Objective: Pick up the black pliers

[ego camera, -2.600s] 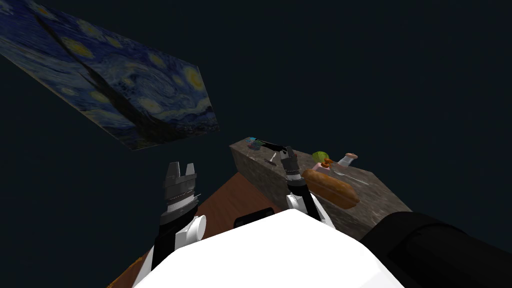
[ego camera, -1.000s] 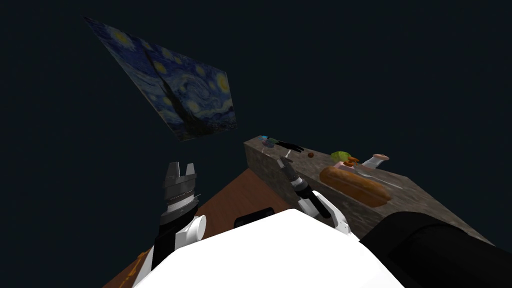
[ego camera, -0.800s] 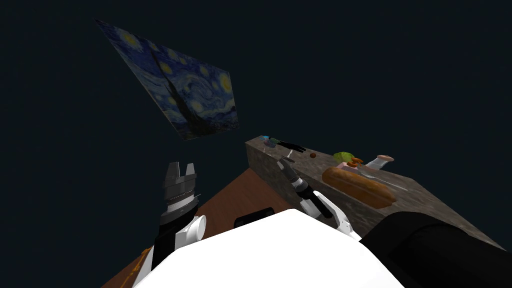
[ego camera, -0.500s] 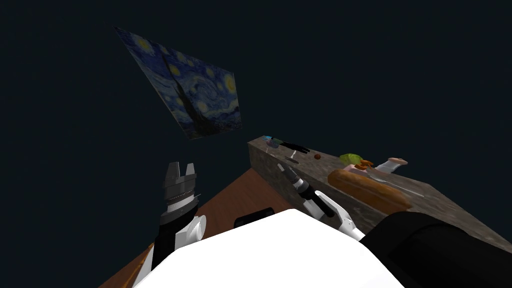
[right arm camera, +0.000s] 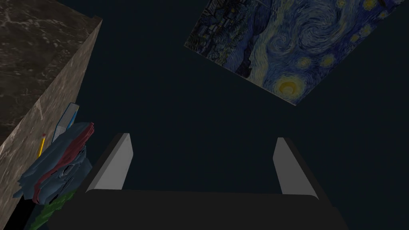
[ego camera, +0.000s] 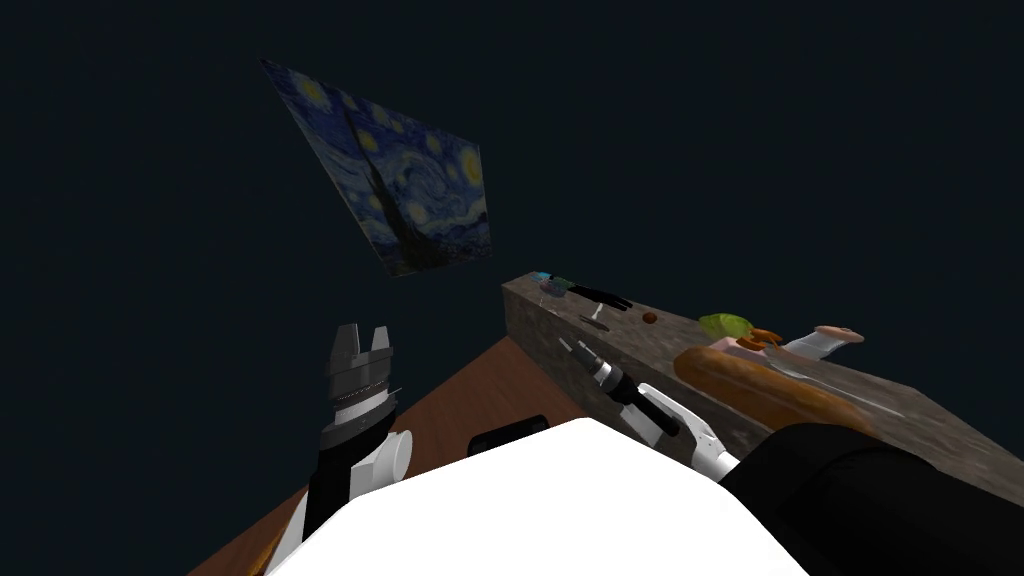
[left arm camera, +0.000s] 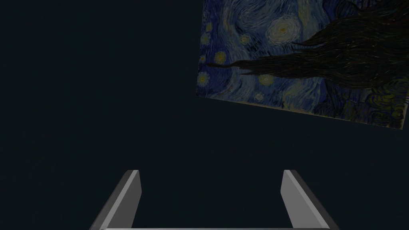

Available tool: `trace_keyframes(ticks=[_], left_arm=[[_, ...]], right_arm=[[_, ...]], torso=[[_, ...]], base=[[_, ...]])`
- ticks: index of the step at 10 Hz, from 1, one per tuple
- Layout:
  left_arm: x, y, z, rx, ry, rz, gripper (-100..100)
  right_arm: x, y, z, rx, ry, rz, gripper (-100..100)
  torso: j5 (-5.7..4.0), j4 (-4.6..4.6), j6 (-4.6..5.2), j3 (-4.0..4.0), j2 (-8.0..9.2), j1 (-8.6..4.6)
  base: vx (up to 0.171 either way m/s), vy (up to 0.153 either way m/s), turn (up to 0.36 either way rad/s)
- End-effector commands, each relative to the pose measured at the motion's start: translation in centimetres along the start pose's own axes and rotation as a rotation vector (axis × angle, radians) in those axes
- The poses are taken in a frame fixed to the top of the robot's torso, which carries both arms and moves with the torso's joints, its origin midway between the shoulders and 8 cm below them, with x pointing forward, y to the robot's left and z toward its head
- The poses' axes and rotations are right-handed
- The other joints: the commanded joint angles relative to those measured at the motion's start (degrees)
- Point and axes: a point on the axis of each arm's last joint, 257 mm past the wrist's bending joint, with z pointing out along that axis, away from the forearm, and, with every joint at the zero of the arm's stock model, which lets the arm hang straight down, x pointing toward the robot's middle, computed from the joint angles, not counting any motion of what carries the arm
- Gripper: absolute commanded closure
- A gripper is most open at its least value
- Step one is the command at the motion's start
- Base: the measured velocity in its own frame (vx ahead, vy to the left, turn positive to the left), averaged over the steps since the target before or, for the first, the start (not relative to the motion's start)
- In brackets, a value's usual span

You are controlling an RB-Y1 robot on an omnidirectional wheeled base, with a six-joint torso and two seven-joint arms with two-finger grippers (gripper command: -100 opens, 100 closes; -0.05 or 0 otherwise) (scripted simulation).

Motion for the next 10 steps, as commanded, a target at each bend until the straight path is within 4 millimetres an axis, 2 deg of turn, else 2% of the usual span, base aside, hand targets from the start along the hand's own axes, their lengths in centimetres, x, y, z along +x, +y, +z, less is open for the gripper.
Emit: trace_keyframes(ticks=[1, 2, 3, 4, 5, 6, 7, 8, 9, 10], left_arm=[[0.0, 0.0, 0.0, 0.0, 0.0, 0.0, 0], [0.0, 0.0, 0.0, 0.0, 0.0, 0.0, 0], [0.0, 0.0, 0.0, 0.0, 0.0, 0.0, 0], [0.0, 0.0, 0.0, 0.0, 0.0, 0.0, 0], [0.0, 0.0, 0.0, 0.0, 0.0, 0.0, 0], [0.0, 0.0, 0.0, 0.0, 0.0, 0.0, 0], [0.0, 0.0, 0.0, 0.0, 0.0, 0.0, 0], [0.0, 0.0, 0.0, 0.0, 0.0, 0.0, 0], [0.0, 0.0, 0.0, 0.0, 0.0, 0.0, 0], [0.0, 0.0, 0.0, 0.0, 0.0, 0.0, 0]], right_arm=[[0.4, -2.2, -1.4, 0.058, 0.049, -0.023, -100], [0.3, -2.3, -1.5, 0.061, 0.061, -0.033, -100], [0.6, -4.3, -2.9, 0.112, 0.1, -0.052, -100], [0.4, -4.3, -3.0, 0.116, 0.114, -0.063, -100], [0.6, -6.3, -4.5, 0.168, 0.152, -0.083, -100], [0.4, -6.3, -4.7, 0.172, 0.169, -0.097, -100], [0.4, -8.1, -6.3, 0.223, 0.209, -0.119, -100], [0.0, -8.3, -6.5, 0.23, 0.225, -0.135, -100], [-0.1, -10.1, -8.3, 0.284, 0.262, -0.157, -100], [-0.5, -10.1, -8.5, 0.289, 0.283, -0.176, -100]], torso=[[0.0, 0.0, 0.0, 0.0, 0.0, 0.0], [0.01, -0.01, -0.02, -0.02, -0.04, 0.04], [0.01, -0.01, 0.0, -0.02, -0.04, 0.02], [0.01, -0.01, -0.02, -0.03, -0.06, 0.04], [0.01, -0.01, 0.01, -0.02, -0.03, 0.0], [0.01, -0.01, -0.01, -0.03, -0.05, 0.01], [0.0, -0.01, 0.01, -0.03, -0.04, 0.0], [0.0, -0.01, -0.01, -0.02, -0.04, 0.01], [0.0, -0.01, 0.0, -0.03, -0.05, 0.0], [0.01, -0.02, -0.01, -0.04, -0.07, 0.03]], base=[[0.039, 0.046, 0.116], [0.038, 0.037, 0.067], [0.042, 0.044, 0.132], [0.036, 0.032, 0.062], [0.044, 0.036, 0.134], [0.039, 0.032, 0.051], [0.037, 0.036, 0.107], [0.038, 0.03, 0.062], [0.052, 0.04, 0.141], [0.043, 0.03, 0.057]])
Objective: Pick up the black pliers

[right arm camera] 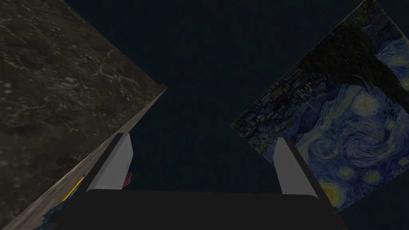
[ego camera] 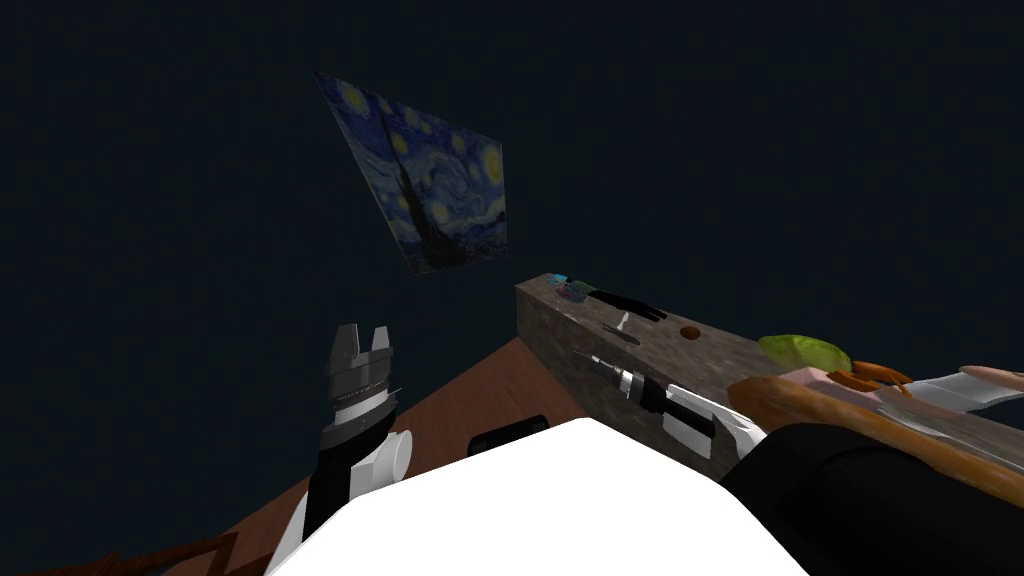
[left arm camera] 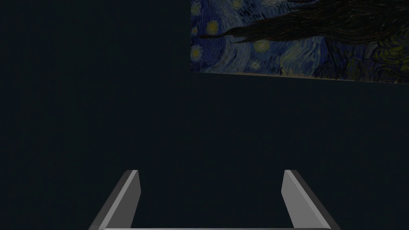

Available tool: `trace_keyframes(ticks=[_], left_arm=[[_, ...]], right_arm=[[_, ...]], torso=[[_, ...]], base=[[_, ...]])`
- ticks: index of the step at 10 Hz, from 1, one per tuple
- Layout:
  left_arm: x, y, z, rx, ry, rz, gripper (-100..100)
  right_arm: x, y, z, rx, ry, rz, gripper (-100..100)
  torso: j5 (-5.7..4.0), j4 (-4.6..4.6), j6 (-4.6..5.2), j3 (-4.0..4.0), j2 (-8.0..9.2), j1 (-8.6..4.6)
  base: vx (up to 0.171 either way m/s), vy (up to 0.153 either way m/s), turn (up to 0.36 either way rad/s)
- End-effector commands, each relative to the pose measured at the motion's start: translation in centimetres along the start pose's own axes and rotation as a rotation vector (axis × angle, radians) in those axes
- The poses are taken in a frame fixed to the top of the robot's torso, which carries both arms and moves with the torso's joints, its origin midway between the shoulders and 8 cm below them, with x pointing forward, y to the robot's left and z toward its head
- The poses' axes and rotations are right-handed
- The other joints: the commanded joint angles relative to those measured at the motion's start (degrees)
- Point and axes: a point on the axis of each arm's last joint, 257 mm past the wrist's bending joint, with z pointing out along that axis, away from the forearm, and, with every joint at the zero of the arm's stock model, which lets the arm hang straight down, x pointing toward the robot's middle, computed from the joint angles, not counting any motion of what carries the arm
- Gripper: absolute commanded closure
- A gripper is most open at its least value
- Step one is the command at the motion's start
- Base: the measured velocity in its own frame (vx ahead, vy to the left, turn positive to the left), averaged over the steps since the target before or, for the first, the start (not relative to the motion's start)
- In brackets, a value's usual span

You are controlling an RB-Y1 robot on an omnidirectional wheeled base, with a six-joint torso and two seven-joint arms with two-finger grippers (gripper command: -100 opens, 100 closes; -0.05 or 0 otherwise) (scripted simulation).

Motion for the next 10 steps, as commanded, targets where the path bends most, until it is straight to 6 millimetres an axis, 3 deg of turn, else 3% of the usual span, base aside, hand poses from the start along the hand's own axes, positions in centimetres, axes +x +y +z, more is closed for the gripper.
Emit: trace_keyframes(ticks=[1, 3, 4, 5, 6, 7, 8, 9, 10], left_arm=[[0.0, 0.0, 0.0, 0.0, 0.0, 0.0, 0], [0.0, 0.0, 0.0, 0.0, 0.0, 0.0, 0], [0.0, 0.0, 0.0, 0.0, 0.0, 0.0, 0], [0.0, 0.0, 0.0, 0.0, 0.0, 0.0, 0], [0.0, 0.0, 0.0, 0.0, 0.0, 0.0, 0], [0.0, 0.0, 0.0, 0.0, 0.0, 0.0, 0], [0.0, 0.0, 0.0, 0.0, 0.0, 0.0, 0], [0.0, 0.0, 0.0, 0.0, 0.0, 0.0, 0], [0.0, 0.0, 0.0, 0.0, 0.0, 0.0, 0]], right_arm=[[0.3, -2.5, -1.5, 0.062, 0.052, -0.035, -100], [-0.2, -2.7, -1.8, 0.072, 0.071, -0.058, -100], [-0.1, -4.8, -3.4, 0.127, 0.114, -0.088, -100], [-0.5, -4.9, -3.6, 0.133, 0.128, -0.105, -100], [-0.4, -6.8, -5.2, 0.185, 0.166, -0.13, -100], [-1.0, -7.0, -5.5, 0.192, 0.184, -0.153, -100], [-1.1, -8.7, -7.2, 0.244, 0.224, -0.182, -100], [-1.8, -8.8, -7.5, 0.251, 0.24, -0.204, -100], [-2.1, -10.4, -9.3, 0.301, 0.281, -0.237, -100]], torso=[[0.0, 0.0, 0.0, 0.0, 0.0, 0.0], [-0.01, 0.01, 0.0, 0.01, 0.02, -0.03], [-0.02, 0.02, 0.01, 0.06, 0.1, -0.06], [-0.01, 0.02, -0.01, 0.04, 0.07, -0.03], [-0.01, 0.02, 0.0, 0.04, 0.06, -0.03], [-0.01, 0.01, -0.02, 0.01, 0.02, -0.03], [-0.01, 0.01, 0.01, 0.02, 0.03, -0.03], [-0.01, 0.0, -0.02, 0.0, 0.0, -0.01], [-0.01, 0.01, 0.01, 0.01, 0.02, -0.04]], base=[[0.047, 0.027, 0.094], [0.024, 0.014, 0.033], [0.028, 0.024, 0.117], [0.03, 0.021, 0.064], [0.043, 0.023, 0.131], [0.036, 0.018, 0.052], [0.045, 0.024, 0.114], [0.038, 0.013, 0.046], [0.036, 0.013, 0.103]])
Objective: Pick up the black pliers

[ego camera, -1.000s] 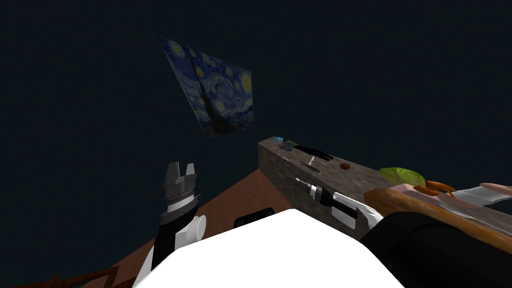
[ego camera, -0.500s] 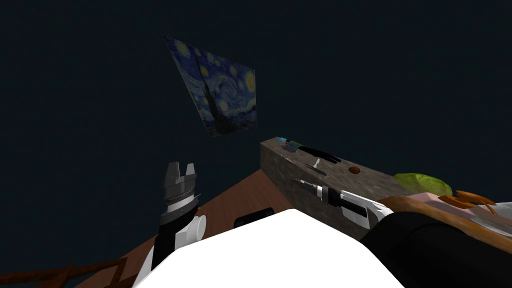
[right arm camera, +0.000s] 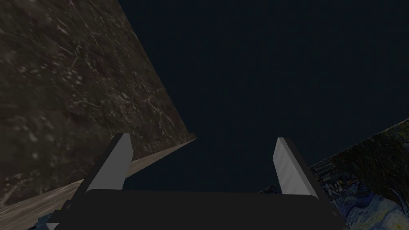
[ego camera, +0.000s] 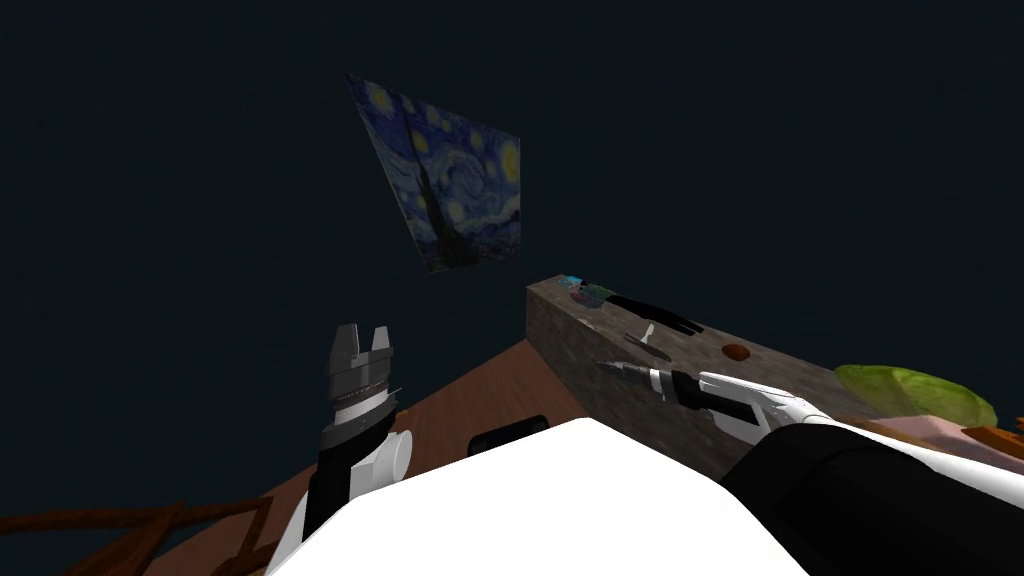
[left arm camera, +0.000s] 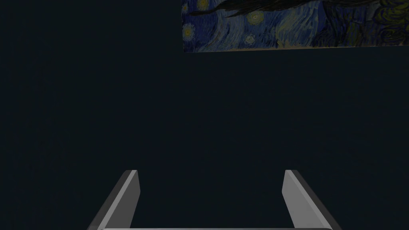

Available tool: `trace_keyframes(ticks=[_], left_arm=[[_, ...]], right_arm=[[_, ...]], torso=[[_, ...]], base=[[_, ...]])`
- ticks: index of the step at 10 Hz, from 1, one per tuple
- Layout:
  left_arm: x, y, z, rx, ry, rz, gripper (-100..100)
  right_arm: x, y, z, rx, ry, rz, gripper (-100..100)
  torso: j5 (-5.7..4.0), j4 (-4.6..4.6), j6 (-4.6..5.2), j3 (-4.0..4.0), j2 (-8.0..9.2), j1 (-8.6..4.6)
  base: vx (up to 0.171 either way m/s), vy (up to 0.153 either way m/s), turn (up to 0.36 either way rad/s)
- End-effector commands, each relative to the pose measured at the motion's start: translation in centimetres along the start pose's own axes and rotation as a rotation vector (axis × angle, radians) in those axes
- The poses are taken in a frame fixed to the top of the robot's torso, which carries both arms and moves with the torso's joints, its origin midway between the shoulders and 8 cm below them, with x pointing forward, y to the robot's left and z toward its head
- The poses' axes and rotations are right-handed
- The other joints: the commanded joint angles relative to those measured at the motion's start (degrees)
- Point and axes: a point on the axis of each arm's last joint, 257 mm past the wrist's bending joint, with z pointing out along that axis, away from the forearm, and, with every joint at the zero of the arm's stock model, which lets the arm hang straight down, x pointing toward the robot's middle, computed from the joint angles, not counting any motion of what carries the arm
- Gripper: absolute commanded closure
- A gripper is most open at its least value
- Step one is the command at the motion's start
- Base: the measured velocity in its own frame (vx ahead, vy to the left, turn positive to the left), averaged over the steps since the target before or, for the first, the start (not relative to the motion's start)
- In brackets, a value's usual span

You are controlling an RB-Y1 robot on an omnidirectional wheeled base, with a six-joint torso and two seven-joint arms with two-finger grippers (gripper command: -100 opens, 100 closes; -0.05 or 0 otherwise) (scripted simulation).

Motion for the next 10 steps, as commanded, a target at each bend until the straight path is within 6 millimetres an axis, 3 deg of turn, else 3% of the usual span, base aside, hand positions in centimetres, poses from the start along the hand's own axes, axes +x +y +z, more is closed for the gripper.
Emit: trace_keyframes(ticks=[1, 2, 3, 4, 5, 8, 9, 10], left_arm=[[0.0, 0.0, 0.0, 0.0, 0.0, 0.0, 0], [0.0, 0.0, 0.0, 0.0, 0.0, 0.0, 0], [0.0, 0.0, 0.0, 0.0, 0.0, 0.0, 0], [0.0, 0.0, 0.0, 0.0, 0.0, 0.0, 0], [0.0, 0.0, 0.0, 0.0, 0.0, 0.0, 0], [0.0, 0.0, 0.0, 0.0, 0.0, 0.0, 0], [0.0, 0.0, 0.0, 0.0, 0.0, 0.0, 0], [0.0, 0.0, 0.0, 0.0, 0.0, 0.0, 0]], right_arm=[[0.0, -1.7, -1.2, 0.035, 0.034, -0.037, -100], [0.2, -3.6, -2.6, 0.083, 0.075, -0.069, -100], [-0.3, -3.8, -2.9, 0.09, 0.086, -0.088, -100], [-0.1, -5.6, -4.3, 0.135, 0.125, -0.119, -100], [-0.7, -5.7, -4.6, 0.142, 0.135, -0.137, -100], [-1.5, -9.0, -7.8, 0.235, 0.225, -0.224, -100], [-1.9, -9.0, -8.0, 0.238, 0.229, -0.232, -100], [-2.3, -10.4, -9.5, 0.28, 0.272, -0.272, -100]], torso=[[0.0, 0.0, 0.0, 0.0, 0.0, 0.0], [-0.01, 0.0, 0.03, 0.01, 0.03, -0.01], [0.0, 0.0, 0.0, 0.0, 0.0, -0.02], [-0.02, 0.0, 0.03, 0.01, 0.02, -0.03], [0.0, 0.0, 0.02, 0.01, 0.02, -0.01], [-0.03, 0.01, 0.04, 0.02, 0.04, -0.05], [-0.02, 0.01, 0.03, 0.01, 0.02, -0.07], [-0.04, 0.01, 0.03, 0.01, 0.03, -0.07]], base=[[0.031, 0.011, 0.051], [0.037, 0.01, 0.092], [0.035, 0.005, 0.052], [0.04, 0.008, 0.097], [0.034, 0.004, 0.037], [0.033, -0.004, 0.066], [0.033, -0.012, 0.042], [0.03, -0.017, 0.081]])
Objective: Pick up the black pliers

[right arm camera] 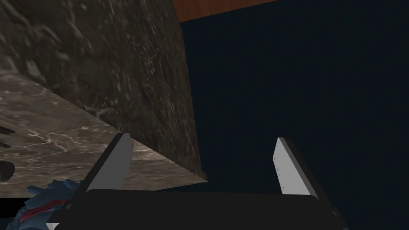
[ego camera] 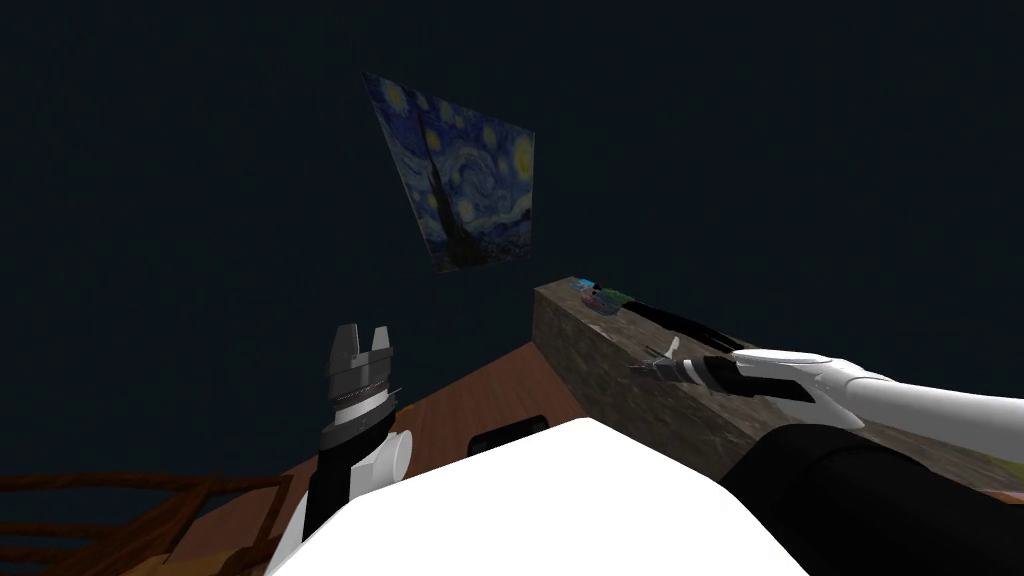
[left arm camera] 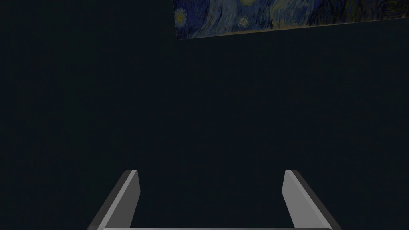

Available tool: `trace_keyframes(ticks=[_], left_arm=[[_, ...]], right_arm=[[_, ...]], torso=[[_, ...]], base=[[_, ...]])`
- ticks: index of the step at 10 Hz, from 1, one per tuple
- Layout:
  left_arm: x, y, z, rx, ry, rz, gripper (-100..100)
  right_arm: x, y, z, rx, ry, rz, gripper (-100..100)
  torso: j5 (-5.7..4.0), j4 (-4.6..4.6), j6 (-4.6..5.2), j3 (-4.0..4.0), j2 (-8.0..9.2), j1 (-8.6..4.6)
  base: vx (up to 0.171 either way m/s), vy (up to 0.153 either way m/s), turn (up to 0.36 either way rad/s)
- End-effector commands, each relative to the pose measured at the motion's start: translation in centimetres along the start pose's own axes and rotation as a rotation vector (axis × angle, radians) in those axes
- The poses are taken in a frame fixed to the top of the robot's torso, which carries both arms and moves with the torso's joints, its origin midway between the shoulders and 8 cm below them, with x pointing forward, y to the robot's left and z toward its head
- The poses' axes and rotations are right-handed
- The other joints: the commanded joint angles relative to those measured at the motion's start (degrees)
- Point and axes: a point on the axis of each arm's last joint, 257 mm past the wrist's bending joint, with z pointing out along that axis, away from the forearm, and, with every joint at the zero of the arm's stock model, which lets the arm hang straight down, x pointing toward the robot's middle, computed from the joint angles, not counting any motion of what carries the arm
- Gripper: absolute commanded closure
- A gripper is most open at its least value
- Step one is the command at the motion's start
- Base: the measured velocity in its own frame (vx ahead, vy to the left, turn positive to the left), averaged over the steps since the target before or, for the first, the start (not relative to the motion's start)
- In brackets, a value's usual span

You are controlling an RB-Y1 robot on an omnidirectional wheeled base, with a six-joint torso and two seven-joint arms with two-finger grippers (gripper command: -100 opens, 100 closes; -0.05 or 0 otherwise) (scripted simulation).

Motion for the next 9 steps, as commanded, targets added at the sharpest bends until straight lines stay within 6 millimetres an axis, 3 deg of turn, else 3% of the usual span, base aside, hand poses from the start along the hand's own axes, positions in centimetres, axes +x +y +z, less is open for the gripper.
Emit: trace_keyframes(ticks=[1, 5, 6, 7, 9], left_arm=[[0.0, 0.0, 0.0, 0.0, 0.0, 0.0, 0], [0.0, 0.0, 0.0, 0.0, 0.0, 0.0, 0], [0.0, 0.0, 0.0, 0.0, 0.0, 0.0, 0], [0.0, 0.0, 0.0, 0.0, 0.0, 0.0, 0], [0.0, 0.0, 0.0, 0.0, 0.0, 0.0, 0]], right_arm=[[0.5, -2.6, -1.7, 0.061, 0.063, -0.059, -100], [2.5, -7.0, -5.6, 0.171, 0.22, -0.175, -100], [3.6, -7.5, -6.2, 0.182, 0.255, -0.187, -100], [5.9, -7.9, -7.0, 0.19, 0.314, -0.199, -100], [5.9, -7.9, -7.0, 0.19, 0.314, -0.199, -100]], torso=[[0.0, 0.0, 0.0, 0.0, 0.0, 0.0], [-0.09, -0.03, 0.02, -0.07, -0.12, -0.32], [-0.12, -0.03, 0.03, -0.06, -0.1, -0.38], [-0.12, -0.01, 0.03, -0.03, -0.04, -0.38], [-0.16, -0.01, 0.04, -0.01, -0.01, -0.44]], base=[[0.045, -0.05, 0.081], [0.063, -0.09, 0.077], [0.041, -0.112, 0.056], [0.06, -0.147, 0.067], [0.017, -0.09, 0.011]])
